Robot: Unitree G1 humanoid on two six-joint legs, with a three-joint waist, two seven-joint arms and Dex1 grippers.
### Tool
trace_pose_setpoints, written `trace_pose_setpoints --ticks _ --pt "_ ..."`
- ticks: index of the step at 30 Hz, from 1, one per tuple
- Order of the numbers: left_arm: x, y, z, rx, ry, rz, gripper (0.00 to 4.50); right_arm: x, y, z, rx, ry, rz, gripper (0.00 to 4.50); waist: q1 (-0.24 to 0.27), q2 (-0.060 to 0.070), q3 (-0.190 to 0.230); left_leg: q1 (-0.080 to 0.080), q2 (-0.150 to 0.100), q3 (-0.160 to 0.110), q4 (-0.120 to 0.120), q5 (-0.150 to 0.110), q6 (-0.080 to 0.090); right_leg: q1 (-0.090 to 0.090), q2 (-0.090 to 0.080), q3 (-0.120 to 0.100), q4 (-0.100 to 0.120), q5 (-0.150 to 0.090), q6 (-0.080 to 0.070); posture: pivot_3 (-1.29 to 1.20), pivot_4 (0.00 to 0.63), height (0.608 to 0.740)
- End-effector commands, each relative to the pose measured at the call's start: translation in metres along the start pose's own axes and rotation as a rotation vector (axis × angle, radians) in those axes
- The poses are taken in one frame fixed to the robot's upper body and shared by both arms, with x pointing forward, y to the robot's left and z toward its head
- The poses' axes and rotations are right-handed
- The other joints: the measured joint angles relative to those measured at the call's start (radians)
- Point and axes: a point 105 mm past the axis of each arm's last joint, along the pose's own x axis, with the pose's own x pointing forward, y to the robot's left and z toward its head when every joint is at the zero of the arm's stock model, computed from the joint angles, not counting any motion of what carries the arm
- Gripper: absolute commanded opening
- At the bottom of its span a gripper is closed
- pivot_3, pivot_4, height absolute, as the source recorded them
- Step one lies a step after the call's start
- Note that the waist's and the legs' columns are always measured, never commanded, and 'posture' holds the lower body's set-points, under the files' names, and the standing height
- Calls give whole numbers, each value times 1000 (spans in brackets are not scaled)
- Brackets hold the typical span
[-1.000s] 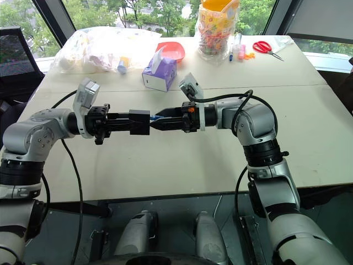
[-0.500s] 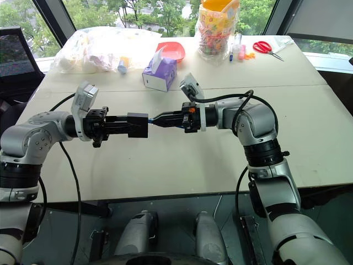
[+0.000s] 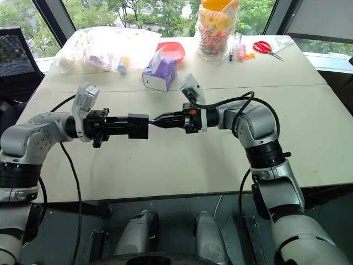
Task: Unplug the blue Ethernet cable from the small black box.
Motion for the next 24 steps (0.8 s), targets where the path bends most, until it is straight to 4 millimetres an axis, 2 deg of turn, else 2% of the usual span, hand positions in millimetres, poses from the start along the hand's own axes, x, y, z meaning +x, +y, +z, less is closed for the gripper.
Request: trace_pose_setpoints --ticks 1,4,10,16,19,22,24 --pt "-24 -3 33 91 -83 59 491 -29 -20 -15 19 53 -137 41 0 0 0 0 0 0 0 0 0 0 0 0 0 0 0 0 150 735" --pt "-28 -4 34 86 -93 74 491 -47 -33 -24 24 68 -219 41 0 0 0 0 0 0 0 0 0 0 0 0 0 0 0 0 150 735" --pt "-28 -4 36 83 -113 82 491 -61 -42 -31 25 90 -268 41 0 0 0 0 0 0 0 0 0 0 0 0 0 0 0 0 150 735" --pt "-21 -6 33 89 -113 65 491 -50 -31 -25 22 72 -213 41 0 0 0 0 0 0 0 0 0 0 0 0 0 0 0 0 150 735" --pt "-18 -8 31 90 -108 55 491 -41 -22 -16 14 39 -161 41 0 0 0 0 0 0 0 0 0 0 0 0 0 0 0 0 150 735" --pt "-16 -9 30 89 -105 44 491 -34 -11 -6 10 8 -111 1198 4 -2 1 0 0 0 0 0 0 0 0 0 0 0 0 0 150 735" --pt "-15 -11 31 88 -107 36 491 -30 -9 1 4 -9 -109 2146 1 -1 1 -1 0 0 1 0 0 -1 -1 0 -1 0 0 0 150 735"
